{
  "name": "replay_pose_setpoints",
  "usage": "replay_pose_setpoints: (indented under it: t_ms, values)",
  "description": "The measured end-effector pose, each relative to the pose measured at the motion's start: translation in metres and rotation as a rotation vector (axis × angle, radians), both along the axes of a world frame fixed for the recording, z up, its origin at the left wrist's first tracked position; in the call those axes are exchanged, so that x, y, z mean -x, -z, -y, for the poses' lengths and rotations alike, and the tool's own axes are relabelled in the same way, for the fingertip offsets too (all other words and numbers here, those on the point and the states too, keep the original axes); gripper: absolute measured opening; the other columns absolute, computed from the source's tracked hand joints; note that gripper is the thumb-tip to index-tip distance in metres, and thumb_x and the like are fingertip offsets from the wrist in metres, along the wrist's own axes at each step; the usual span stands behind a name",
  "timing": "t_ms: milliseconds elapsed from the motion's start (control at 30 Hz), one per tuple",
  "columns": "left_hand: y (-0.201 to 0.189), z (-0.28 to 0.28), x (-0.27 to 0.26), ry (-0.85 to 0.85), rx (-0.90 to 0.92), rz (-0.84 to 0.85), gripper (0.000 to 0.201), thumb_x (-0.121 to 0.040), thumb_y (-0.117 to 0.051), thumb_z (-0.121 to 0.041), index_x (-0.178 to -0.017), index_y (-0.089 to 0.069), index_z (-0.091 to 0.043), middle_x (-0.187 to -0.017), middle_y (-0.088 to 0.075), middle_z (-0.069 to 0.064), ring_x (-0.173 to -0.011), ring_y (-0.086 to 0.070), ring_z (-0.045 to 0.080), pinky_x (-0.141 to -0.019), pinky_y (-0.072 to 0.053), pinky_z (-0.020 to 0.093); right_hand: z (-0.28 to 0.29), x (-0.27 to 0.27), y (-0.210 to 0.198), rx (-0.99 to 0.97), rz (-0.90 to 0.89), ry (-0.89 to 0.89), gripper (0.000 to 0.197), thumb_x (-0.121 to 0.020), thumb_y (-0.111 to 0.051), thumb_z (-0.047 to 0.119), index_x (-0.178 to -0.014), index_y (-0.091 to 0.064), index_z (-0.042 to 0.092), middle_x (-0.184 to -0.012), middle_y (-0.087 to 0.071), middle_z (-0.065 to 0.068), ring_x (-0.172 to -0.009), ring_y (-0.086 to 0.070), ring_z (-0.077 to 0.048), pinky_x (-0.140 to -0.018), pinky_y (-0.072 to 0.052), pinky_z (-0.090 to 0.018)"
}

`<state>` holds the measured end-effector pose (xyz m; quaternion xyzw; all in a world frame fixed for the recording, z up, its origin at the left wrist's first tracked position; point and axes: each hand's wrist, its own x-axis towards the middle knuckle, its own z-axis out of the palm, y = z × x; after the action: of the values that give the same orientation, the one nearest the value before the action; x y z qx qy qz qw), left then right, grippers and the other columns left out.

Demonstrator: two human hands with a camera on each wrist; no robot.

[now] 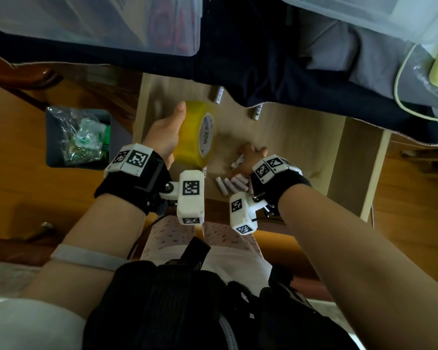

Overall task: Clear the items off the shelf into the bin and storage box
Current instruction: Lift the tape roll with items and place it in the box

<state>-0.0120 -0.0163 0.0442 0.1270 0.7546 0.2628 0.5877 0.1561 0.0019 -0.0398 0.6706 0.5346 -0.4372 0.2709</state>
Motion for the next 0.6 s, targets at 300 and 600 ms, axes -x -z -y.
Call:
replay_pose_setpoints:
  t_ms: [300,600]
  values:
    - [-0.015,-0.003,0.013,0.037,0.027,-0.011,0.067,-0.087,-0.041,-0.058,-0.135,-0.046,-0.012,-0.123,-0.061,0.004,-0.121,-0.052,0.022,-0.107,-0.036,0.035,-0.001,0.013,-0.005,0.218,-0.172,-0.338,0.071,-0.07,-0.066,-0.006,-0.132,-0.053,0.028,-0.14,-0.04,-0.009,-0.117,-0.047,-0.032,-0.082,-0.047,-0.032]
    - [-0.004,-0.003,0.012,0.067,0.066,0.058,0.068,-0.081,-0.045,-0.063,-0.128,-0.051,-0.015,-0.123,-0.061,0.002,-0.115,-0.055,0.021,-0.107,-0.038,0.042,-0.006,-0.002,-0.017,0.462,-0.14,-0.514,0.067,-0.084,-0.056,-0.006,-0.143,-0.038,0.02,-0.148,-0.043,0.002,-0.133,-0.043,-0.02,-0.088,-0.041,-0.027]
